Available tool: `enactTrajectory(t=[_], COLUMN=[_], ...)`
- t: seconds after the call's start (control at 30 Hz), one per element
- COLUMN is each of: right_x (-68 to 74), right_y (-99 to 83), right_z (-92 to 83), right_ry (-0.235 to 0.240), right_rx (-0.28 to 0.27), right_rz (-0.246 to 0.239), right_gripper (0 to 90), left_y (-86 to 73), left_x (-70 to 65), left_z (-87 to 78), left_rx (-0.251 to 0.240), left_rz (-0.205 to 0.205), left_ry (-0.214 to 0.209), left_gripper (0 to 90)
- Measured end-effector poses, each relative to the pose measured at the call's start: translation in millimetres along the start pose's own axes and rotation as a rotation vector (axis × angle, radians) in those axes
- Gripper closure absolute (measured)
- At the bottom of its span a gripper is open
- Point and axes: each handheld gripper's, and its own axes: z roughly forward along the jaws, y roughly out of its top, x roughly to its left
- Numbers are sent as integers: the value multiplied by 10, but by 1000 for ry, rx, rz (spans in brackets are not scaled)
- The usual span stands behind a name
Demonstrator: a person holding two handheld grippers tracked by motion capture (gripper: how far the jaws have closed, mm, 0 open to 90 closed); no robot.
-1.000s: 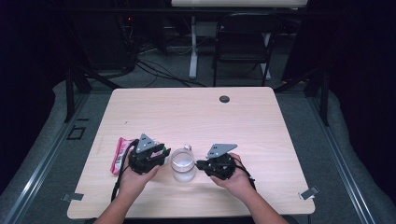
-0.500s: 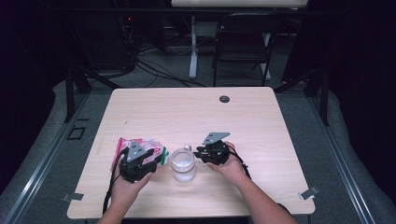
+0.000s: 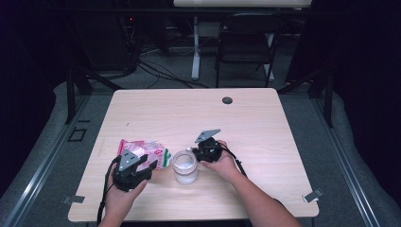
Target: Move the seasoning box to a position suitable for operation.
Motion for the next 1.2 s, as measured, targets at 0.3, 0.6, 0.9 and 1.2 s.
enactTrajectory(t=[0.3, 0.6, 0.9, 1.2], right_x=[3, -60, 10, 246], right_y=[-16, -166, -303, -407], right_z=[-59, -275, -490, -643], right_ry=[-55, -215, -253, -305], right_rx=[24, 34, 45, 88], right_rz=[-6, 55, 110, 92], right_gripper=[837, 851, 840, 841], left_y=[29, 126, 247, 387], left_x=[-18, -35, -17, -69], left_z=[51, 152, 249, 385], left_rx=[-11, -39, -69, -98], left_rz=[16, 37, 27, 32], left_ry=[-21, -52, -92, -137], left_gripper=[535, 514, 496, 495])
